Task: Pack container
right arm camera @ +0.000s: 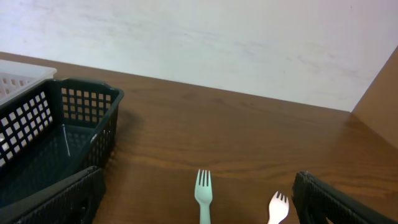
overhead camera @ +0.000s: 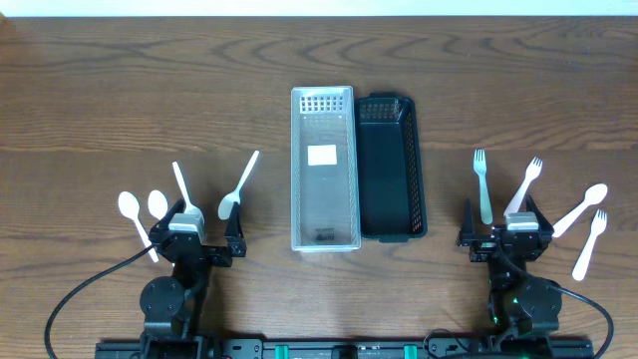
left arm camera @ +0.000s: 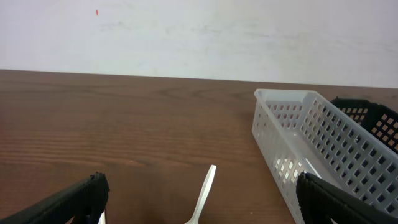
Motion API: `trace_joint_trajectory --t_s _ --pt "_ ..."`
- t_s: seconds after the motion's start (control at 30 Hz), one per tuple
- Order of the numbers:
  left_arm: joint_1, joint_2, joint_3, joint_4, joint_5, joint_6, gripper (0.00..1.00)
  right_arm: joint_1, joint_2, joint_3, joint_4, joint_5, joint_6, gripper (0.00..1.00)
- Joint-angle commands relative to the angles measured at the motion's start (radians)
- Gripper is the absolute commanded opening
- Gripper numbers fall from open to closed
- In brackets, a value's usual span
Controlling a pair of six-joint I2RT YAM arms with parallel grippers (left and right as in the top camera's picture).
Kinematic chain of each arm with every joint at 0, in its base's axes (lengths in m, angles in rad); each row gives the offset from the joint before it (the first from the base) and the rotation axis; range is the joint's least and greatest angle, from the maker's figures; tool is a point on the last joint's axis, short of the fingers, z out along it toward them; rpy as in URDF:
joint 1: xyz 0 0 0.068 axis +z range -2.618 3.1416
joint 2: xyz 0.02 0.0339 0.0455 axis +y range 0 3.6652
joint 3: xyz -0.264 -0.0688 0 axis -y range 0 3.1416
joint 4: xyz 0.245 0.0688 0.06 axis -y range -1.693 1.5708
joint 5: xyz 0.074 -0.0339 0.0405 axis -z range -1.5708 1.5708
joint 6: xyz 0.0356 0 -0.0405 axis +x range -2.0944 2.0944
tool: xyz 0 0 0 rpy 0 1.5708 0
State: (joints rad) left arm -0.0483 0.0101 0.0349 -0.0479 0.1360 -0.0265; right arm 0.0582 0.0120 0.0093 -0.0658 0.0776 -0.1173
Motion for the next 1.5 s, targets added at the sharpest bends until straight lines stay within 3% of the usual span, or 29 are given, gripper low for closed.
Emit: trace_joint_trajectory --t_s 0.0,1.2,1.47 --pt "0.003 -0.006 -0.029 -0.013 0.021 -0.005 0.98 -0.014 -0.006 -0.004 -0.002 -0.006 -0.011 0.99" --pt "0.003 -0.006 -0.029 -0.013 0.021 -0.005 0.98 -0.013 -0.006 -0.004 -0.003 -0.027 -0.01 0.99" --pt "0.003 -0.006 -0.029 -0.012 0.022 -0.009 0.98 -0.013 0.034 -0.004 -0.009 -0.072 0.187 0.99"
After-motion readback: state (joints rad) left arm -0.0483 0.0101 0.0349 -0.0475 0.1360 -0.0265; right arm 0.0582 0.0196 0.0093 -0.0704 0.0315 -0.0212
